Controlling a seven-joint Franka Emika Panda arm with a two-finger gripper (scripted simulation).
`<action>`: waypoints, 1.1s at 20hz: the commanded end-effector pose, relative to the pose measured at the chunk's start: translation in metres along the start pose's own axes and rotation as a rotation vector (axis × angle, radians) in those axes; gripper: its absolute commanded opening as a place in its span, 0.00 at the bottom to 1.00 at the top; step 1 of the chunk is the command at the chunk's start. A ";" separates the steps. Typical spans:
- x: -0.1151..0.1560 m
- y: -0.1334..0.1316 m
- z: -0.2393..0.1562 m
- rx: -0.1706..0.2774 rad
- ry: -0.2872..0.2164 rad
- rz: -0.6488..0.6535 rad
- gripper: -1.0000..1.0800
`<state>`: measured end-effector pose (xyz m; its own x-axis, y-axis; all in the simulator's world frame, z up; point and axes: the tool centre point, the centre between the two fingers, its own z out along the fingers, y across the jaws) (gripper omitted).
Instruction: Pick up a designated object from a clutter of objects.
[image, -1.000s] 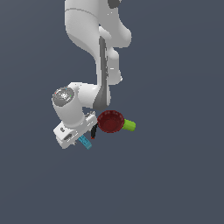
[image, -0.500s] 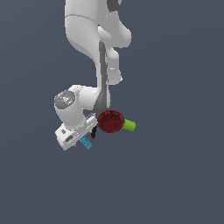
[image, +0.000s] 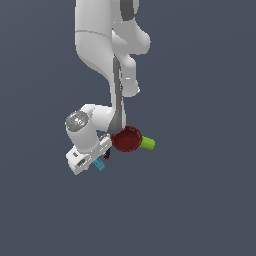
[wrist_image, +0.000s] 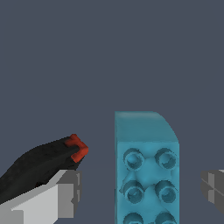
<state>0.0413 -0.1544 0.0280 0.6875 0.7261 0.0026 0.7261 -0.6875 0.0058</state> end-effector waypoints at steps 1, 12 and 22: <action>-0.001 -0.002 0.006 0.006 -0.003 0.000 0.00; 0.000 0.001 0.001 -0.003 0.000 0.000 0.00; 0.025 -0.015 -0.033 -0.002 -0.001 -0.001 0.00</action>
<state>0.0455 -0.1330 0.0517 0.6879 0.7258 0.0008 0.7258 -0.6879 0.0063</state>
